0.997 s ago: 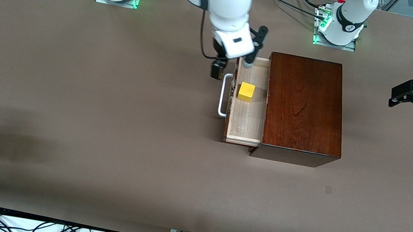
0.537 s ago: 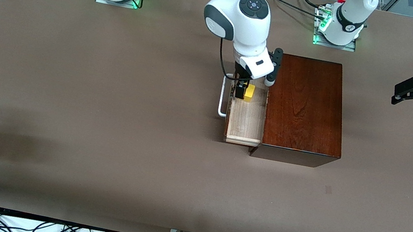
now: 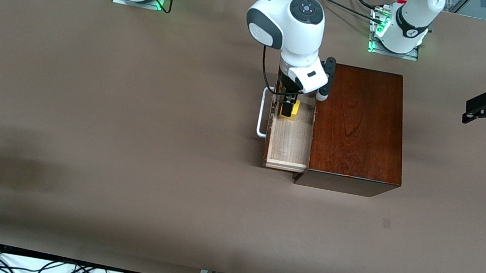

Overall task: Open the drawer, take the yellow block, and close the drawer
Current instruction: 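Close the right gripper on the yellow cube and lift it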

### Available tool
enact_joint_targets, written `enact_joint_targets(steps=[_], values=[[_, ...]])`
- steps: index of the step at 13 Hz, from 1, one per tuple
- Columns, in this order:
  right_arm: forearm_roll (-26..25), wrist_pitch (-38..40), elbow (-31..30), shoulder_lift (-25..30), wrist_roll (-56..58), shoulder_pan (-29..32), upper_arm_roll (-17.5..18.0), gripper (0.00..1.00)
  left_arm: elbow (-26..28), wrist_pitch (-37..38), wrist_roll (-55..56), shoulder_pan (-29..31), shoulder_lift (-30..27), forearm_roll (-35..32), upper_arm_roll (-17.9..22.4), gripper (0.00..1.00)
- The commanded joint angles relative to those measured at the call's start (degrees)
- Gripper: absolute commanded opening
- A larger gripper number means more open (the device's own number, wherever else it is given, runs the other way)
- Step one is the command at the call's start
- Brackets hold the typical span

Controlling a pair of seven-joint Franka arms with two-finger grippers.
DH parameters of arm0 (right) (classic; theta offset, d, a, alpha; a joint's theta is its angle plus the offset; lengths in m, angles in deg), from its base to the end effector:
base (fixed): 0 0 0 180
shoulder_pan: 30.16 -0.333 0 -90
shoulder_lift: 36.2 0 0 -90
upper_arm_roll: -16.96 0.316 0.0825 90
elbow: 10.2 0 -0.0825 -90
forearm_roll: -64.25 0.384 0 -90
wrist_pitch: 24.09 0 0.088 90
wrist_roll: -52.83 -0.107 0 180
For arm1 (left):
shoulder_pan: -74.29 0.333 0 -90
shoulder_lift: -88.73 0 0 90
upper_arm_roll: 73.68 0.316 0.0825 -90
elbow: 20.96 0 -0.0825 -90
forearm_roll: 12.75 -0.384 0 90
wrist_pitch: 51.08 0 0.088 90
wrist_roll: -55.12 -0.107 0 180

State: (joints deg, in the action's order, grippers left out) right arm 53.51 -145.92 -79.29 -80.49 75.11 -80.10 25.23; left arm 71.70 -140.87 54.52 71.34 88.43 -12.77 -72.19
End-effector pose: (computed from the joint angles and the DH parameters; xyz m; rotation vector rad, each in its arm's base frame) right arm 0.4379 0.6310 0.3359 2.3368 2.0558 0.2631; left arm 0.5509 -0.0140 0.6052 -3.1397 0.0565 0.0704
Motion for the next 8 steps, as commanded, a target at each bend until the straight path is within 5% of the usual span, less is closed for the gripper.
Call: enact_joint_targets(steps=[1,4,7,8], values=[[-1.21,0.63,1.84,-1.68,0.74,-0.6,-0.45,1.0,-1.52,1.2,-0.27,0.32,0.92,1.16,-0.34,1.0],[-1.38,0.54,1.93,-2.11,0.91,-0.69,-0.45,0.99,-1.52,1.2,-0.1,0.06,1.27,1.16,-0.43,1.0],[-2.53,0.89,2.02,-2.29,0.91,-0.96,-0.45,0.51,-1.52,1.2,-0.01,0.05,1.36,1.16,-0.34,1.0],[-2.44,0.89,2.02,-2.29,0.48,-0.96,-0.45,0.26,-1.69,1.11,0.08,-0.21,1.36,0.99,-0.43,1.0]])
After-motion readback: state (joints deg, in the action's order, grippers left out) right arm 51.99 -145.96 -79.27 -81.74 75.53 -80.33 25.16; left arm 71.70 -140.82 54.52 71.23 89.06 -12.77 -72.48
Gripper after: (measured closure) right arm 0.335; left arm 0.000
